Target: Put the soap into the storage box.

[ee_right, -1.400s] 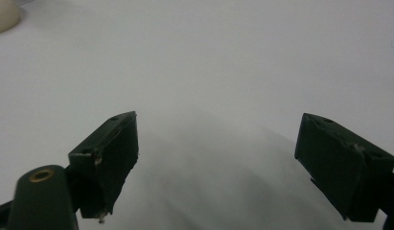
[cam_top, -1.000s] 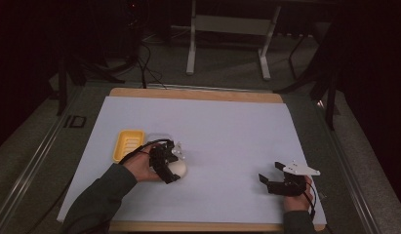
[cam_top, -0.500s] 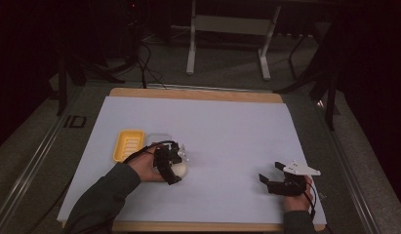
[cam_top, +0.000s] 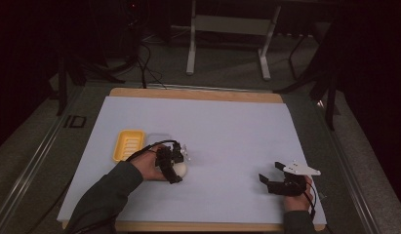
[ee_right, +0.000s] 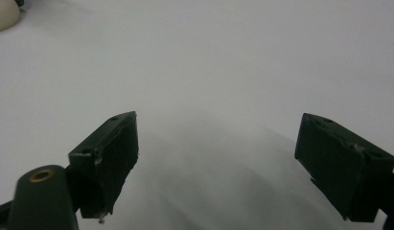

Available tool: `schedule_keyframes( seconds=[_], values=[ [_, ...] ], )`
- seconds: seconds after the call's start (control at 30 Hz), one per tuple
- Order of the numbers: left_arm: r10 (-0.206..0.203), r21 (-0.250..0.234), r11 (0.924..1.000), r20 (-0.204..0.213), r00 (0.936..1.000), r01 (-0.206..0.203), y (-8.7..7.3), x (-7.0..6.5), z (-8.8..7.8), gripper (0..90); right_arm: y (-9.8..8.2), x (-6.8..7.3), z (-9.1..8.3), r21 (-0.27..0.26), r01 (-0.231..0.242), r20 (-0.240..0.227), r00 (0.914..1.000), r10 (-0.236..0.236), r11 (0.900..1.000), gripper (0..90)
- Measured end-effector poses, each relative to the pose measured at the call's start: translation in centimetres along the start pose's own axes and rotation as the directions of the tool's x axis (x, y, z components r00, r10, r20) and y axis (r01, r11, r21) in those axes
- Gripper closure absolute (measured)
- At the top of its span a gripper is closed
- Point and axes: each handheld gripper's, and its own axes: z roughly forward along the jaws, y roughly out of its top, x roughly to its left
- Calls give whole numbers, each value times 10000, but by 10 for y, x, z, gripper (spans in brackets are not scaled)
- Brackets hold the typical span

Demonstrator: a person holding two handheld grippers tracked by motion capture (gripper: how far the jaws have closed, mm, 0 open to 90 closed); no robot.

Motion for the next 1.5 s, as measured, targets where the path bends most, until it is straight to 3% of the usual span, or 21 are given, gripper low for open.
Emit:
schedule_keyframes(
  seconds=[0.4, 0.8, 1.3, 1.5],
  values=[
    [36, 445, 9990, 107, 9999, -41, 5, 1, 0, 249, 0, 0, 0, -7, 0, -4, 10000, 0, 10000, 150],
    [191, 575, 9981, 238, 9995, -204, 7, 4, -1, 256, 0, 0, 0, -30, 11, -23, 10000, -11, 10000, 150],
    [77, 41, 10000, 38, 10000, -78, 8, 5, -19, 256, 0, 1, 0, -17, 22, -23, 10000, -22, 10000, 150],
    [15, 68, 10000, -17, 10000, -15, 4, 6, -26, 256, 0, 0, -1, -60, 40, -33, 10000, -40, 10000, 150]
  ],
)
